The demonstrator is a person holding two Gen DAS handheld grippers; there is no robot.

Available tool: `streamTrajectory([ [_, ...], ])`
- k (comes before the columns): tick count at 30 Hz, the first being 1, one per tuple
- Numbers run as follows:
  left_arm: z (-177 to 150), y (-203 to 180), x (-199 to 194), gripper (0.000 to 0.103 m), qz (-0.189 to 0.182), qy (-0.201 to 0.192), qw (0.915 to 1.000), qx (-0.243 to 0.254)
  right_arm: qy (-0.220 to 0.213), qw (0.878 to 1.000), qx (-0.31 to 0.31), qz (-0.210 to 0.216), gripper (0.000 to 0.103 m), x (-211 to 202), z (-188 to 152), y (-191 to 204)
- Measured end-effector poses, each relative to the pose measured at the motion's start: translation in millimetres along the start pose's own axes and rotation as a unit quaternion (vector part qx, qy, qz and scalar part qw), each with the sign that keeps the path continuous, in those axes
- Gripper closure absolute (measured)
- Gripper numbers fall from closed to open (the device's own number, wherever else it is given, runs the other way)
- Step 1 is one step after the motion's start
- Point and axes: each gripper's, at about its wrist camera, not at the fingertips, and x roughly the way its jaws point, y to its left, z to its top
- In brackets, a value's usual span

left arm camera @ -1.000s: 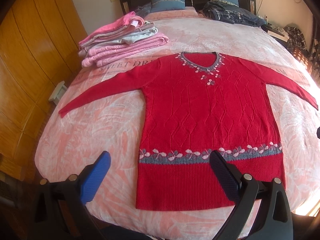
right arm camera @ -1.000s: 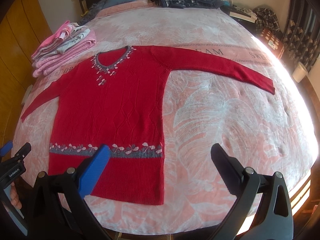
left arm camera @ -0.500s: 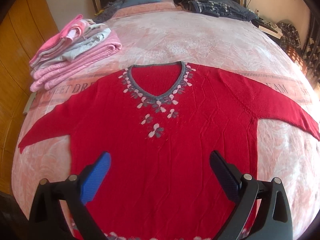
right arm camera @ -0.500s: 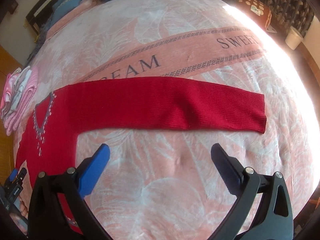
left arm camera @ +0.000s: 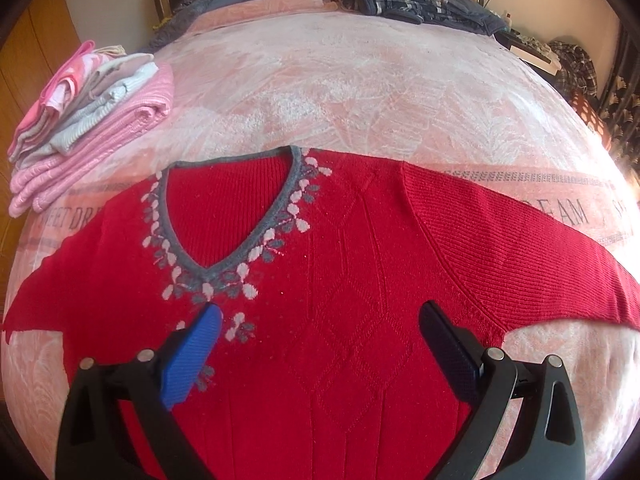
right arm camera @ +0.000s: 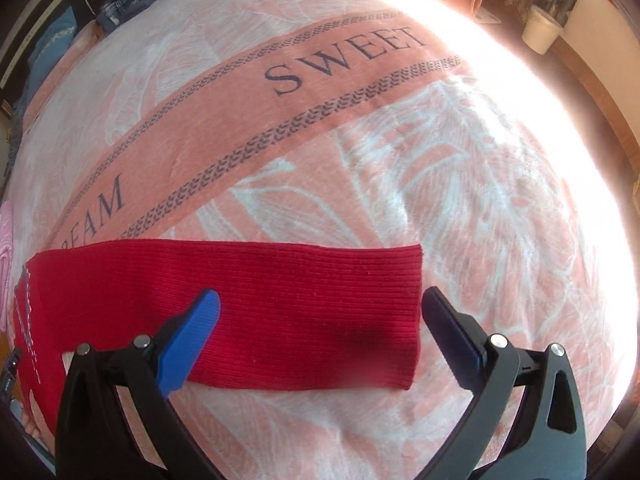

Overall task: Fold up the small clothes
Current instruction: 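Move the right tool to the sweater sleeve cuff and close on it, then fold the sleeve across the sweater body with the right tool while the left tool closes on the other sleeve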

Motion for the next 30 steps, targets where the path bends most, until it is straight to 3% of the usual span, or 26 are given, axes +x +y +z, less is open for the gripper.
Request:
streamTrajectory([
  [5,4,10,4,0.004,0.008,0.003,1.0,0.003,0.008,0.999,0.03,0.029,0.004,12,-4,-37],
  [11,2,24,17,0.004,0.013,0.021,0.9997,-0.006,-0.006,0.999,0.031,0.026,0.035,14,-2,-44],
  [14,1,32,21,0.004,0.011,0.02,0.9997,-0.01,-0.018,1.0,0.02,0.005,0.054,11,-1,-38],
  [15,0,36,22,0.004,0.008,0.02,0.9997,-0.01,-0.025,1.0,0.009,-0.003,0.065,9,-1,-34],
  [16,-1,40,23,0.004,0.003,0.019,0.9997,-0.012,-0.03,0.999,-0.001,-0.011,0.083,6,-2,-31],
  [17,-3,44,24,0.004,-0.001,0.016,0.9998,-0.015,-0.029,1.0,-0.004,0.003,0.097,4,-3,-27],
  [20,-9,58,28,0.004,0.003,0.008,0.9998,-0.019,-0.04,0.999,-0.025,0.001,0.098,-9,-5,-7],
  [23,-11,70,33,0.004,0.02,0.012,0.9997,-0.01,-0.06,0.996,-0.049,0.04,0.098,-34,-8,26],
  [30,-8,99,34,0.004,0.032,0.028,0.9983,-0.04,-0.06,0.975,-0.171,0.129,0.098,-81,-29,187],
])
